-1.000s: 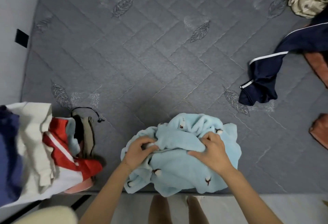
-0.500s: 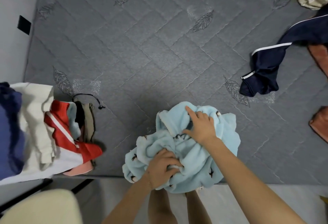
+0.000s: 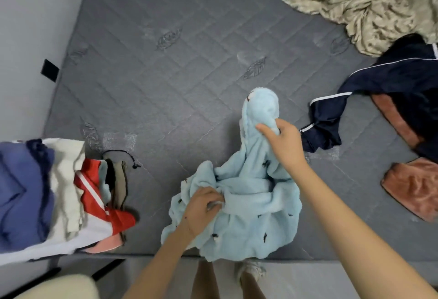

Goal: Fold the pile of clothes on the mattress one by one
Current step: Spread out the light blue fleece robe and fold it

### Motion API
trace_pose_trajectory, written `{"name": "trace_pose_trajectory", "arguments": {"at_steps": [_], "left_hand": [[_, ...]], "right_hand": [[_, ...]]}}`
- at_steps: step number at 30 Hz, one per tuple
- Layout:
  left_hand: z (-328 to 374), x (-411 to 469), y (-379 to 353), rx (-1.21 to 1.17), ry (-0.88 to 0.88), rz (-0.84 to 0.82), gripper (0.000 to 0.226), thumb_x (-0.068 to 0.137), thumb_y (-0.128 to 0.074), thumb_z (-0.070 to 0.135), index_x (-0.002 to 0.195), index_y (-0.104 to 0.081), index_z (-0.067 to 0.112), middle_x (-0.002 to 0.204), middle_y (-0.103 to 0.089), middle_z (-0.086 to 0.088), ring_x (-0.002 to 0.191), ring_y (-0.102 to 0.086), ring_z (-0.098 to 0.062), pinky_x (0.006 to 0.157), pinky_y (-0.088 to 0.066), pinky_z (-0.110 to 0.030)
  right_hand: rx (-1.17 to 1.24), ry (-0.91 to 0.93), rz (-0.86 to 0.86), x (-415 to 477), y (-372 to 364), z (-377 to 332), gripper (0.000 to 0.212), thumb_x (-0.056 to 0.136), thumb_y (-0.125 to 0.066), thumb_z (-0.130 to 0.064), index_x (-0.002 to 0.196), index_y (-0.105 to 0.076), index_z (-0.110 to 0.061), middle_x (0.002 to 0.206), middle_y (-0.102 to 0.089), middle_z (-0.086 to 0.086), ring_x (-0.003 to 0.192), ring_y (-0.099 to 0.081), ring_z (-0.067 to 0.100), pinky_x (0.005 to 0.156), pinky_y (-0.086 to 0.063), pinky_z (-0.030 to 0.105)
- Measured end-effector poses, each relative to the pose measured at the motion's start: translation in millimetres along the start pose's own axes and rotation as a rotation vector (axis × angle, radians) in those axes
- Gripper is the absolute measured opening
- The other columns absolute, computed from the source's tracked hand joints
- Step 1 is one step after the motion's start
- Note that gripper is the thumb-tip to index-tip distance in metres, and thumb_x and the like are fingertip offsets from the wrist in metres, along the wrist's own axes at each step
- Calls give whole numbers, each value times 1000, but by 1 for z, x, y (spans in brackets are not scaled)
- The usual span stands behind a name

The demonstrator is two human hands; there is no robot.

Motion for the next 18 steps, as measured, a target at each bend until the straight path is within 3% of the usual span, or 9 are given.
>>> {"name": "trace_pose_trajectory", "arguments": {"at_steps": [4, 6, 10, 14, 18], "left_hand": [[42, 27, 38, -36, -1, -104, 12, 88, -64, 1, 97, -72, -2, 96, -67, -18, 89, -61, -24, 83, -43, -16], [64, 36, 56, -55, 28, -172, 13, 89, -66, 8, 99, -72, 1, 99, -69, -12, 91, -62, -18, 80, -44, -11], [109, 50, 112, -113, 22, 2, 11, 87, -69, 15, 92, -71, 6, 92, -70, -2, 88, -62, -13, 80, -46, -15], [148, 50, 157, -118, -68, 203, 12, 84, -72, 24, 91, -65, 17, 92, -65, 9, 88, -59, -5, 79, -41, -8], [163, 55, 186, -150, -32, 226, 42, 84, -70, 38, 120, -54, 23, 122, -54, 8, 112, -50, -5, 96, -38, -19]], "right_hand": [[147, 84, 6, 1, 37, -79, 41, 89, -67, -20, 63, -37, -10, 59, -29, -3, 53, -27, 5, 51, -24, 19], [191, 129, -2, -3, 53, -114, 40, 89, -68, -20, 63, -40, -9, 59, -32, -3, 52, -29, 3, 49, -25, 16], [214, 200, -20, -13, 78, -173, 36, 88, -68, -23, 71, -52, 5, 64, -42, 3, 57, -37, 5, 51, -29, 16], [212, 254, -11, -24, 91, -215, 32, 88, -68, -23, 82, -62, 8, 69, -53, 14, 63, -45, 5, 56, -36, 17], [276, 252, -25, -35, 100, -241, 38, 89, -65, -26, 87, -59, 12, 71, -52, 13, 68, -47, 8, 60, -37, 22]]}}
Point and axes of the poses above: each hand's wrist, its own x-axis towards the middle knuckle, its own y-axis out of the back of the hand, z = x × y, the point moved 8 cm from there along x, towards the middle knuckle
